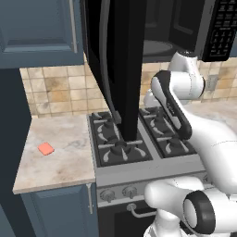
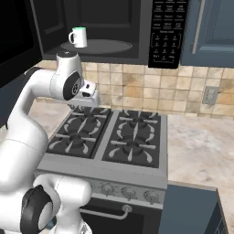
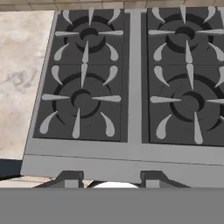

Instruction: Close the microwave door.

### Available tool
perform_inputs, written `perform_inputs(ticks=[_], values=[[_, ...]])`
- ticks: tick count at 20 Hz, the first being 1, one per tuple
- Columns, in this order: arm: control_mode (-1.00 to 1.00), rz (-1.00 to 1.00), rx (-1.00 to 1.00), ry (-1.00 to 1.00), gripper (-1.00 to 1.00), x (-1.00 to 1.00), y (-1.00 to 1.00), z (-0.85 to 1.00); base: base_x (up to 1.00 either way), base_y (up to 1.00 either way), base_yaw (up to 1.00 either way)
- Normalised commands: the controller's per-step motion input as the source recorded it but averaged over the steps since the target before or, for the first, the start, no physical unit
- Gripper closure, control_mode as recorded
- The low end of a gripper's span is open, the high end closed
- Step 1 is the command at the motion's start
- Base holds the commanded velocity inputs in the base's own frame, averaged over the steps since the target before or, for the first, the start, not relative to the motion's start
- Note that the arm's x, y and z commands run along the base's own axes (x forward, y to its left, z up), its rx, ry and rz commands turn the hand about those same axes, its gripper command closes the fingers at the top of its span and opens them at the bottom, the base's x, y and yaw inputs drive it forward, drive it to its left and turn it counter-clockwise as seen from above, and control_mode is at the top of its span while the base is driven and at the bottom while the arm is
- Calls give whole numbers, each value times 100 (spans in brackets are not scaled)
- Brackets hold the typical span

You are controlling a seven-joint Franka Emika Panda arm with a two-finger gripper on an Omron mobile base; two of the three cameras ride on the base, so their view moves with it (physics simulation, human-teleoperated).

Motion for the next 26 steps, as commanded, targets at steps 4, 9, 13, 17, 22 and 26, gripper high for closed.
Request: perform_inputs(ticks=[4,9,13,17,22,26], values=[[-100,6,0,-12,-100,-57,0,0,0,0,0],[-100,12,0,-7,-100,-96,0,0,0,0,0],[-100,11,0,-18,-100,-89,4,10,0,0,0],[-100,3,0,-31,-100,-47,12,30,0,0,0],[-100,3,0,-41,-100,-36,13,70,0,0,0],[-100,1,0,-41,-100,-36,21,70,0,0,0]])
